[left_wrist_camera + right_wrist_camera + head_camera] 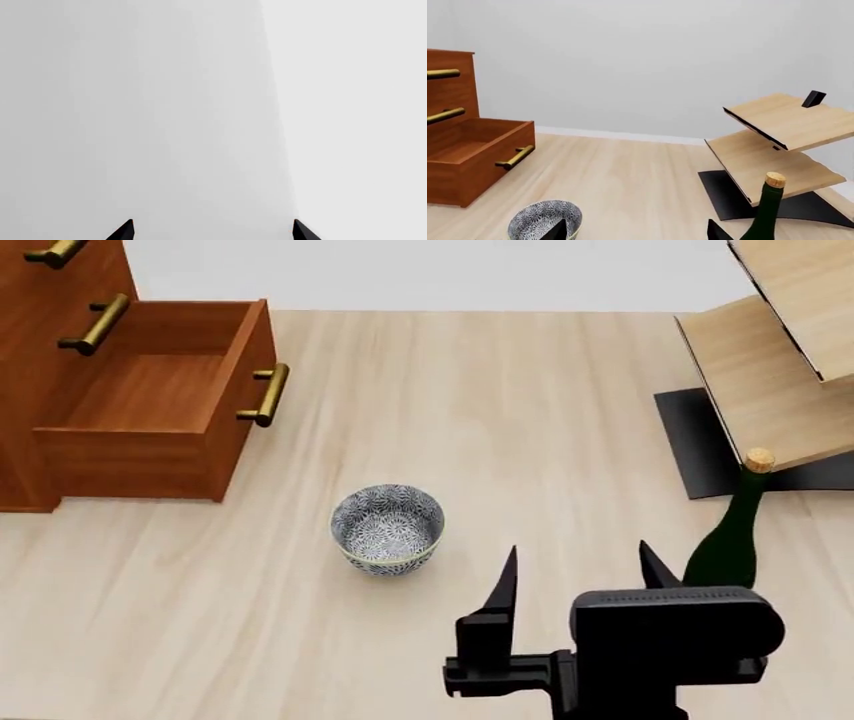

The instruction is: Put the wine bottle in the bottom drawer of the cabinet.

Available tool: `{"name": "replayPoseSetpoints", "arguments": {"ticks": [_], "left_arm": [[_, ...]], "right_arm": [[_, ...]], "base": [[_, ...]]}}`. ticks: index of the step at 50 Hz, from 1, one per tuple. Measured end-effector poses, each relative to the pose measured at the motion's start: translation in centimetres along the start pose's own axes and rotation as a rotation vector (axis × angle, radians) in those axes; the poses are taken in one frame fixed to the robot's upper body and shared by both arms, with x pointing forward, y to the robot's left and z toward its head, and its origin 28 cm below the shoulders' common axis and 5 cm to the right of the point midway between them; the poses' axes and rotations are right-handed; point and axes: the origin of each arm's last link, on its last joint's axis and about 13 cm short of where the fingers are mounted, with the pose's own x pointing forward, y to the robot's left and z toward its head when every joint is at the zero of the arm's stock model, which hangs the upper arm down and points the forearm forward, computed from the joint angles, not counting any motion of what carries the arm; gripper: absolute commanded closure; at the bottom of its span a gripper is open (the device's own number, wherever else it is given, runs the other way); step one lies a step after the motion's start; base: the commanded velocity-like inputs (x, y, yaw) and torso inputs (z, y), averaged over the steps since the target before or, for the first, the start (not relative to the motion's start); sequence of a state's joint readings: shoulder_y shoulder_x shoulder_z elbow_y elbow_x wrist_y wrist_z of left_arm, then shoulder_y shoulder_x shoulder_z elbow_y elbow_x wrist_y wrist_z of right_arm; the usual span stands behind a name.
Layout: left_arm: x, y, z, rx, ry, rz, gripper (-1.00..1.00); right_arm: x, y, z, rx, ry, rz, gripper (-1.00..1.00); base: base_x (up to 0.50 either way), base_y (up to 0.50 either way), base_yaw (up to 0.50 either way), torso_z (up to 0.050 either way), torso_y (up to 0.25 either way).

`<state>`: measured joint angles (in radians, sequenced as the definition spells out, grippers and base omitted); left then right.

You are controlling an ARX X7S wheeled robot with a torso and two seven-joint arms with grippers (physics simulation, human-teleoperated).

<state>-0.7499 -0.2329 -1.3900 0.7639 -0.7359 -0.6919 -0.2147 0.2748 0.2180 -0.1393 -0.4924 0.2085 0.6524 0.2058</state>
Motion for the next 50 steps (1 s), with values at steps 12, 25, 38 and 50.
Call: {"name": "replayPoseSetpoints", "arguments": {"ticks": [12, 25, 38, 50], "left_arm": [[0.0, 0.4, 1.7, -0.076, -0.113, 0.013, -1.00], [0.0, 0.4, 2.1, -0.072, -0.139, 0.011, -1.00], [0.0, 0.4, 2.0, -0.043, -0.131, 0.010, -1.00], [-0.1, 0.5, 1.8, -0.026, -0.126, 0.012, -1.00]], "right_arm": [[0.1, 0.1, 0.0, 0.001, 0.002, 0.000, -1.00], [0.2, 0.1, 0.3, 0.008, -0.009, -0.006, -1.00], [0.2, 0.2, 0.3, 0.009, -0.013, -0.009, -1.00], [0.3, 0.2, 0.2, 0.005, -0.013, -0.015, -1.00]], "base": [[0.00, 0.00, 0.00, 0.000, 0.000], [0.31, 0.12, 0.00, 0.000, 0.000], [0.42, 0.21, 0.00, 0.000, 0.000], [0.26, 0.23, 0.00, 0.000, 0.000]]}}
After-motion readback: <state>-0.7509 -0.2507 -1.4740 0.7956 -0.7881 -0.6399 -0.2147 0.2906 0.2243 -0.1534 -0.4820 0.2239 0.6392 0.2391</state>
